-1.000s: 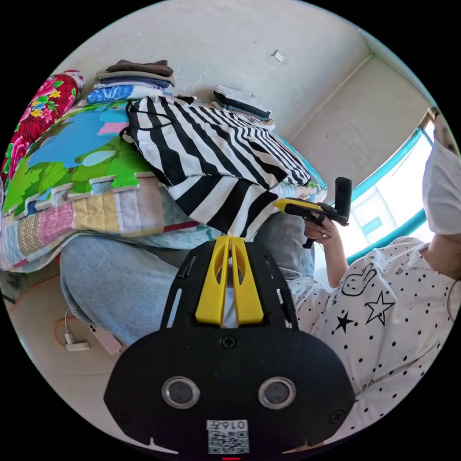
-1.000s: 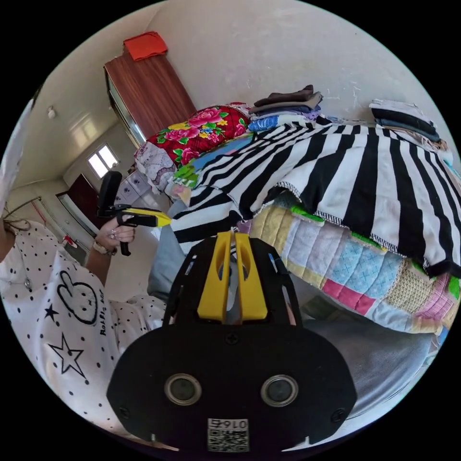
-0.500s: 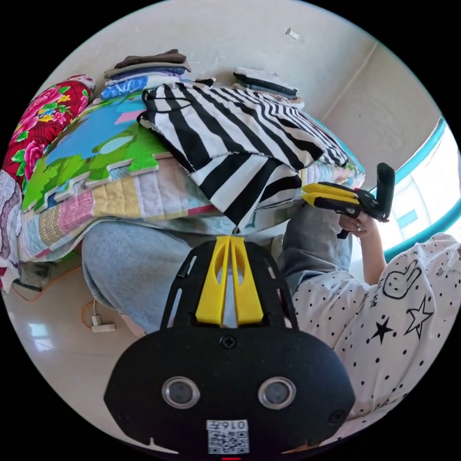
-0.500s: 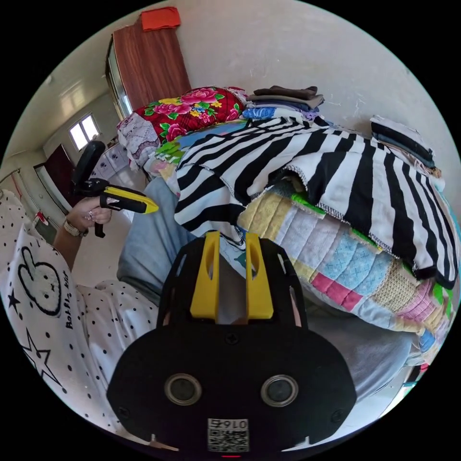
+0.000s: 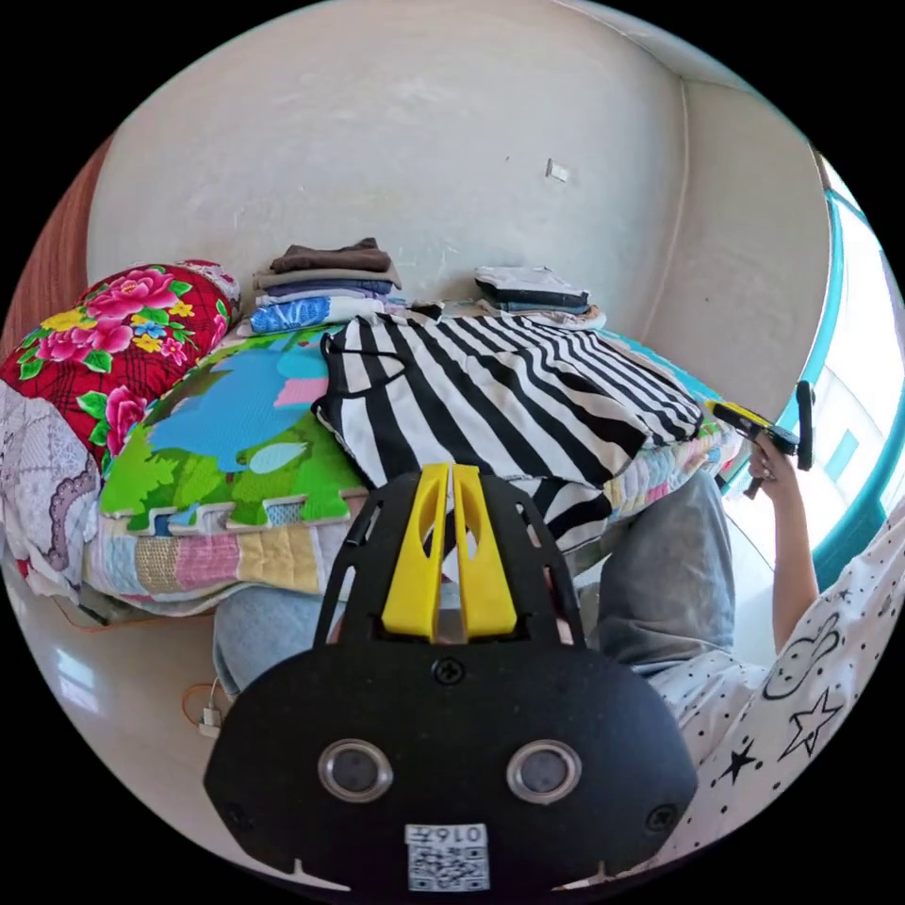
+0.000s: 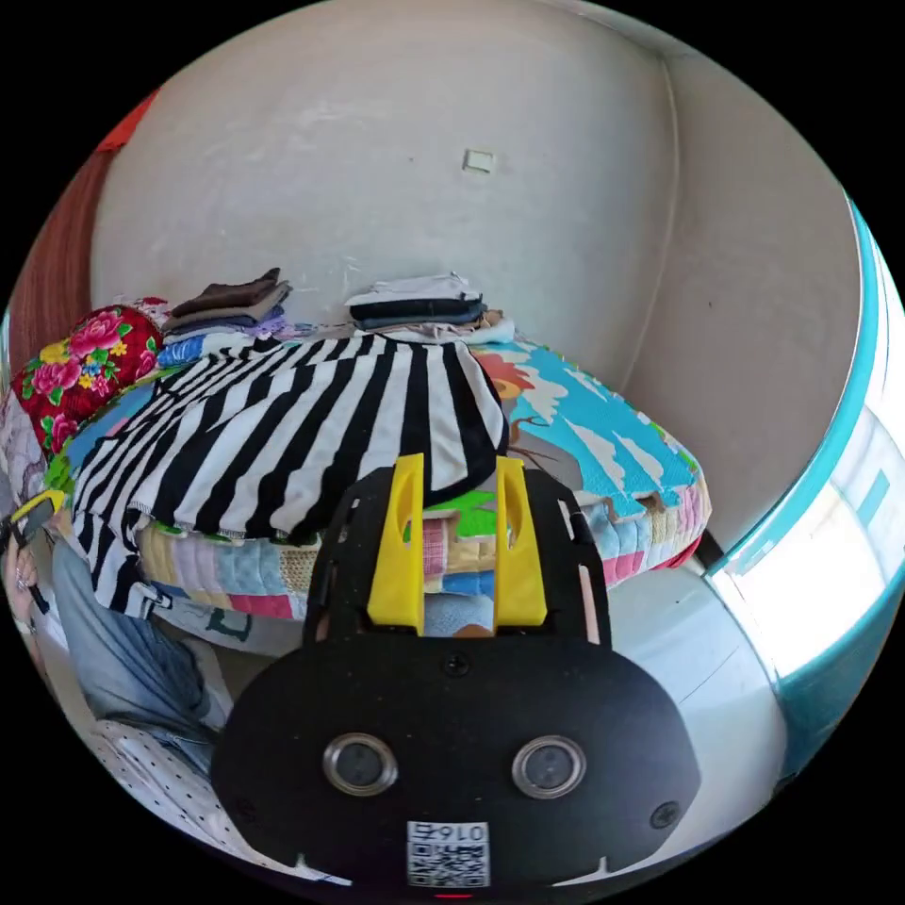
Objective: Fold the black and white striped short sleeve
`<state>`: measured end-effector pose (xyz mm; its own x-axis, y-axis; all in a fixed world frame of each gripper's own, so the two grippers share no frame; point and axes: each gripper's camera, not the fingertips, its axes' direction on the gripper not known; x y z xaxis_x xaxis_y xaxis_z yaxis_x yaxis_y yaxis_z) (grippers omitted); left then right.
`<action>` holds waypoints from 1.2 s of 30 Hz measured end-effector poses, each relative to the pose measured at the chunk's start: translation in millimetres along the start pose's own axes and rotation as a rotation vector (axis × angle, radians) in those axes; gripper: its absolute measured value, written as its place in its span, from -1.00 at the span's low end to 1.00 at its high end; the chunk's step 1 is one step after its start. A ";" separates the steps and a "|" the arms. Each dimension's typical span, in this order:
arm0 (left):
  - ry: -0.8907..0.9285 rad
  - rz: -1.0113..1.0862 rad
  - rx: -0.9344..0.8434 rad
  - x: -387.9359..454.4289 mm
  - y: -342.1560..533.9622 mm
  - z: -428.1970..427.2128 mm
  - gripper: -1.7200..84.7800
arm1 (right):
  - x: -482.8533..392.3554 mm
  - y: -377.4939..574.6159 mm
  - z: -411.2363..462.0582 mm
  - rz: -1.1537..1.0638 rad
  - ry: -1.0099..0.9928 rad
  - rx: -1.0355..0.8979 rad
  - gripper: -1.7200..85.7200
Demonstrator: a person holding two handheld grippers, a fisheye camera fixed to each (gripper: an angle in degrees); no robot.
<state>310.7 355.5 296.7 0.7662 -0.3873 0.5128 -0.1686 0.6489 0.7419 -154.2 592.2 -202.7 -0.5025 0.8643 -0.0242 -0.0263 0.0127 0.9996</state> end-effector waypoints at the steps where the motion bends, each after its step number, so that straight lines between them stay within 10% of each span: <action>1: -0.025 -0.011 0.008 -2.3 -4.1 4.2 -0.98 | 12.6 0.4 3.7 0.030 -0.025 -0.023 -0.71; 10: -0.130 0.030 -0.035 12.0 -34.3 59.3 -0.98 | 84.0 11.6 47.8 0.230 -0.248 -0.115 -0.69; 20: -0.076 -0.019 -0.103 15.3 -32.7 108.6 -0.98 | 61.8 0.4 91.4 0.058 0.019 -0.104 -0.90; 36: -0.069 0.002 -0.099 14.3 -27.5 137.5 -0.98 | 280.3 -46.4 197.2 0.195 0.058 0.013 -0.88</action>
<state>241.0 242.0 343.0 0.7208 -0.4279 0.5453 -0.1052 0.7101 0.6962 -123.4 933.0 -252.7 -0.5460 0.8205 0.1694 0.0871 -0.1455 0.9855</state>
